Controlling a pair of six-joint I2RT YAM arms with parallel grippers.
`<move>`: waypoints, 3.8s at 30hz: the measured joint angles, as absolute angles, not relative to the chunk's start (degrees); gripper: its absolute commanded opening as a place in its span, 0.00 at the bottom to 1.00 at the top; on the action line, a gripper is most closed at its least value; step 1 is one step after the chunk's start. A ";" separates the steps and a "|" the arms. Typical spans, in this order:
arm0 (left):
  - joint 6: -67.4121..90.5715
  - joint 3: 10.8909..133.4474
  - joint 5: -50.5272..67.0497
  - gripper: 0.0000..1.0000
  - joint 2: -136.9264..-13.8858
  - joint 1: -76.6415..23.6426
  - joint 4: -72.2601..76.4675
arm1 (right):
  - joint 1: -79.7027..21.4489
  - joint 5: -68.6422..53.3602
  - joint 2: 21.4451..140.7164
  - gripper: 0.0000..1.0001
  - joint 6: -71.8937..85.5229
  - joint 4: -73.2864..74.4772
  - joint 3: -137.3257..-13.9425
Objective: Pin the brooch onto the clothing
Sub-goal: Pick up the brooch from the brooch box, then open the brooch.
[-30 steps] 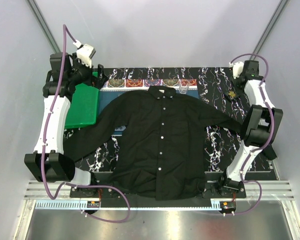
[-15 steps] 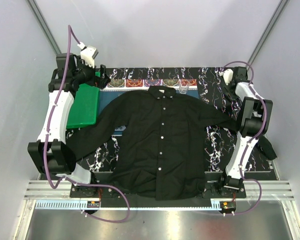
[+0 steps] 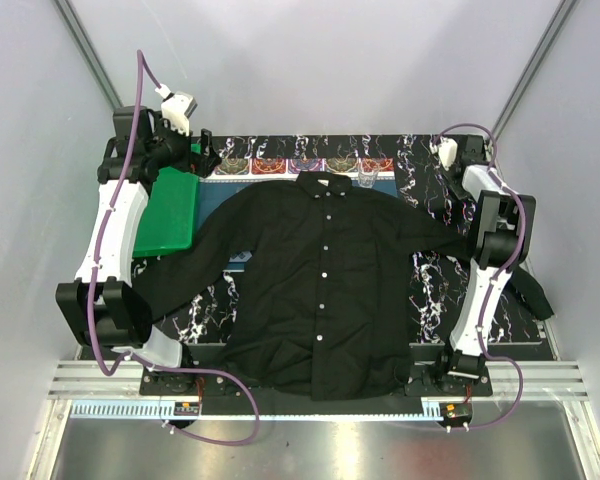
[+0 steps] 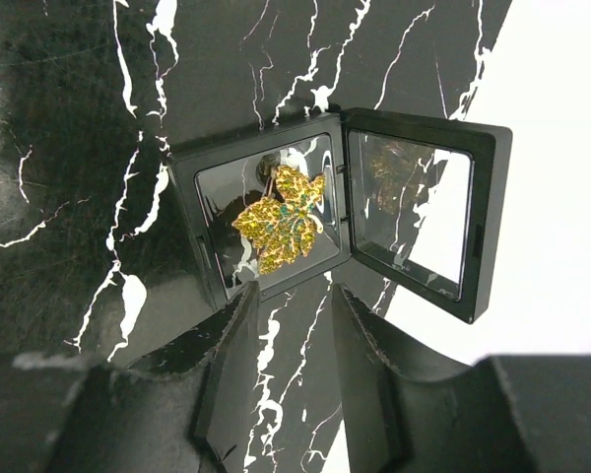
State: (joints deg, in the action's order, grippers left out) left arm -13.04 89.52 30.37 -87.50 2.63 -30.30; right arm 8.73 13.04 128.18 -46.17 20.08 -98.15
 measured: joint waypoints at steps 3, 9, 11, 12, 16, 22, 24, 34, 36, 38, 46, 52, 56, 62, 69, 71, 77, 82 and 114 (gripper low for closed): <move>-13.06 89.52 30.37 0.99 -87.50 2.61 -30.28 | 8.73 13.02 128.57 0.42 -46.50 19.70 -98.17; -13.23 89.52 30.37 0.99 -87.53 2.59 -30.28 | 8.73 12.97 128.66 0.43 -46.70 19.59 -98.17; -13.30 89.52 30.39 0.99 -87.57 2.59 -30.28 | 8.73 12.95 128.66 0.43 -46.72 19.59 -98.17; -13.30 89.52 30.37 0.99 -87.57 2.59 -30.30 | 8.73 12.88 128.66 0.43 -46.74 19.57 -98.17; -13.50 89.52 30.37 0.99 -87.61 2.59 -30.30 | 8.73 12.78 128.90 0.41 -46.94 19.55 -98.28; -13.58 89.52 30.35 0.99 -87.61 2.59 -30.30 | 8.67 12.56 130.32 0.39 -48.25 19.38 -98.78; -13.58 89.52 30.35 0.99 -87.61 2.59 -30.30 | 8.62 12.58 130.34 0.35 -48.60 19.33 -98.98; -13.69 89.52 30.39 0.99 -87.61 2.59 -30.30 | 8.60 12.60 131.15 0.12 -49.87 19.07 -99.11; -13.69 89.52 30.41 0.99 -87.61 2.59 -30.30 | 8.58 12.69 131.13 0.08 -50.17 18.81 -99.11; -13.69 89.52 30.46 0.99 -87.61 2.59 -30.33 | 8.58 12.88 131.15 0.01 -50.52 18.48 -99.09; -13.78 89.52 30.46 0.99 -87.61 2.59 -30.37 | 8.58 12.97 130.69 0.00 -51.24 15.57 -97.25; -14.15 89.52 30.50 0.99 -87.61 2.59 -30.39 | 8.58 12.51 127.72 0.00 -51.22 15.49 -95.44; -14.57 89.52 30.50 0.99 -87.61 2.59 -30.39 | 8.58 12.34 125.54 0.00 -51.18 15.92 -94.98; -15.00 89.47 30.89 0.99 -87.61 2.59 -30.46 | 8.56 10.83 123.07 0.00 -50.70 17.32 -94.98; -17.06 88.71 31.79 0.99 -87.61 2.59 -30.39 | 8.56 6.76 119.39 0.00 -48.71 23.05 -95.00; -18.06 88.05 32.42 0.99 -87.61 2.59 -30.44 | 8.51 5.17 117.64 0.00 -47.83 24.99 -94.98; -20.14 80.93 36.29 0.99 -84.62 2.61 -27.59 | 8.29 1.48 110.52 0.00 -46.68 29.45 -93.67; -25.41 76.09 43.42 0.99 -80.44 2.66 -26.06 | 7.88 -2.70 104.77 0.00 -45.76 34.28 -92.88; -35.86 70.63 70.43 0.90 -77.52 -18.52 -28.18 | -20.64 -41.60 85.54 0.00 -26.79 62.92 -106.41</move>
